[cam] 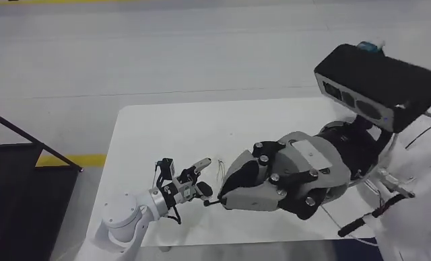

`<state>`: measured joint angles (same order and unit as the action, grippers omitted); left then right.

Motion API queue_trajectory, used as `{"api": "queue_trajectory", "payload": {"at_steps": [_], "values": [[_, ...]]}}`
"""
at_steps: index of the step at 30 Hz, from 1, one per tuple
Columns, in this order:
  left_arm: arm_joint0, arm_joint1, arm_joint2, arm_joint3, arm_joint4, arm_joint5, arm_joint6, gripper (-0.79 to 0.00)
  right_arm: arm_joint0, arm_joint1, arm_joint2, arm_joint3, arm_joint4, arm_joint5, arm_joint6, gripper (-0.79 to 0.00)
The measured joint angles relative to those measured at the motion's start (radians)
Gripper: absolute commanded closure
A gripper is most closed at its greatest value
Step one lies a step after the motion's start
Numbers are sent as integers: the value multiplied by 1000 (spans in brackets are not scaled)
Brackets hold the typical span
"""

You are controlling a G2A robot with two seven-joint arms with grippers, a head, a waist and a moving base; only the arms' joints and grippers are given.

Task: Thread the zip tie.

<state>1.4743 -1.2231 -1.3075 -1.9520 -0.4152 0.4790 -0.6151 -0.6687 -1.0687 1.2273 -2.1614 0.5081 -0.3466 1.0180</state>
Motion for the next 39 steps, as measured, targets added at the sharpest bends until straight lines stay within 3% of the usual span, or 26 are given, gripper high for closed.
{"api": "queue_trajectory", "payload": {"at_steps": [4,10,18,22,25,29,39], "values": [[0,0,0,0,0,0,0,-785,-14,-1,-20,-5,-51,-13,-5,0],[0,0,0,0,0,0,0,-785,6,-3,-71,27,-16,57,49,0],[0,0,0,0,0,0,0,-785,24,-13,-143,123,370,428,101,0],[0,0,0,0,0,0,0,-785,-3,-21,-142,126,568,500,36,0],[0,0,0,0,0,0,0,-785,-1,-16,-126,129,505,514,10,0],[0,0,0,0,0,0,0,-785,-36,7,-60,207,241,500,42,0],[0,0,0,0,0,0,0,-785,-325,77,244,572,98,410,282,0]]}}
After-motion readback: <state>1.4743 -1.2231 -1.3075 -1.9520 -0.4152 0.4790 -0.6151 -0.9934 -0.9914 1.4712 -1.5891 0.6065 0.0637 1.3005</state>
